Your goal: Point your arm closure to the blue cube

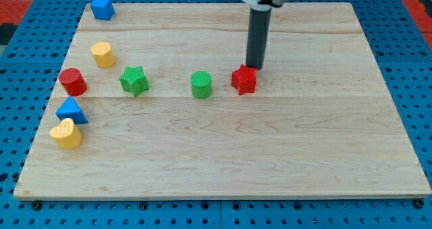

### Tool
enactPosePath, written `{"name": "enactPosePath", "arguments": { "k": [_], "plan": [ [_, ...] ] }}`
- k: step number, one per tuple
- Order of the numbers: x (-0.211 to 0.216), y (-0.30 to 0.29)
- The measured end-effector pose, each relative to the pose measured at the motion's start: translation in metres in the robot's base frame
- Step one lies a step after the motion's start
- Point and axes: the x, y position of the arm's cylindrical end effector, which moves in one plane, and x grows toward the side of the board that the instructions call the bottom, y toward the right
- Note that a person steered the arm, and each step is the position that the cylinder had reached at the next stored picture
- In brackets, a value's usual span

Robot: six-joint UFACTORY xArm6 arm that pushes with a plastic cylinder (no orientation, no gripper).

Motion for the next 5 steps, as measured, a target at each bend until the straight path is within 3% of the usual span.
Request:
{"name": "enactPosePath", "arguments": {
  "k": [1, 2, 3, 4, 5],
  "plan": [
    [0.019, 0.0],
    [0.006, -0.013],
    [-0.016, -0.01],
    [-0.069, -0.027],
    [-0.078, -0.129]
  ]
}}
